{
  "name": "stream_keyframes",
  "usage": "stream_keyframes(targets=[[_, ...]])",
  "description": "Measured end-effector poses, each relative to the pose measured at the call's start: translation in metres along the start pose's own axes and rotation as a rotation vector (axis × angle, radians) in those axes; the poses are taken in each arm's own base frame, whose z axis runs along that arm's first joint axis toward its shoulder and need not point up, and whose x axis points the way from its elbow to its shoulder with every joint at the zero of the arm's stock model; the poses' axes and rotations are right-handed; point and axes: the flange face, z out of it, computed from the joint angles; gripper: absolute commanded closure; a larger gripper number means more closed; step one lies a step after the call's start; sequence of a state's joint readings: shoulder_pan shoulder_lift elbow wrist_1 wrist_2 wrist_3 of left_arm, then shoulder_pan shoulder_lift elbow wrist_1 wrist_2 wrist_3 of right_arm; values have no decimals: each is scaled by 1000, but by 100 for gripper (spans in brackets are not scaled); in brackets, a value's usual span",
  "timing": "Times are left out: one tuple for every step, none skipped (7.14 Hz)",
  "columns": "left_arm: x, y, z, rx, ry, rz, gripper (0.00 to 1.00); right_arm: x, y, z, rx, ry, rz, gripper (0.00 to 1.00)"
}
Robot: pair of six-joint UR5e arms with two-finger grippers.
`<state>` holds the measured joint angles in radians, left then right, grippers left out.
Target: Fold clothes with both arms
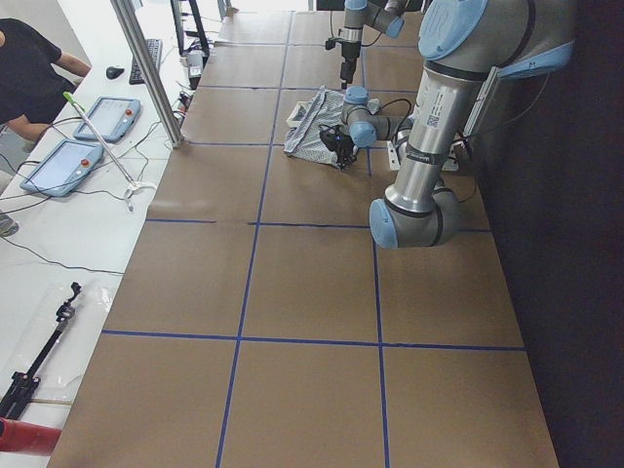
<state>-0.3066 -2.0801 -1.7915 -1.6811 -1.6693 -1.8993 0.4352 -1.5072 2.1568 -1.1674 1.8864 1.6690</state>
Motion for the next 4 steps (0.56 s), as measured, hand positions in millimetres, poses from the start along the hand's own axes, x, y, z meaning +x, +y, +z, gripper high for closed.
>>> stream_keyframes(targets=[[2,-3,-4,1,8,1,100,0,-1,0,4,1,1,0],[5,-12,-12,8,23,-7,100,1,-2,1,13,2,1,0],[9,-28,-20,24,37,-22,100,1,-3,1,23,3,2,0],[11,-48,-25,47,45,-41,100,2,-4,2,29,4,2,0]])
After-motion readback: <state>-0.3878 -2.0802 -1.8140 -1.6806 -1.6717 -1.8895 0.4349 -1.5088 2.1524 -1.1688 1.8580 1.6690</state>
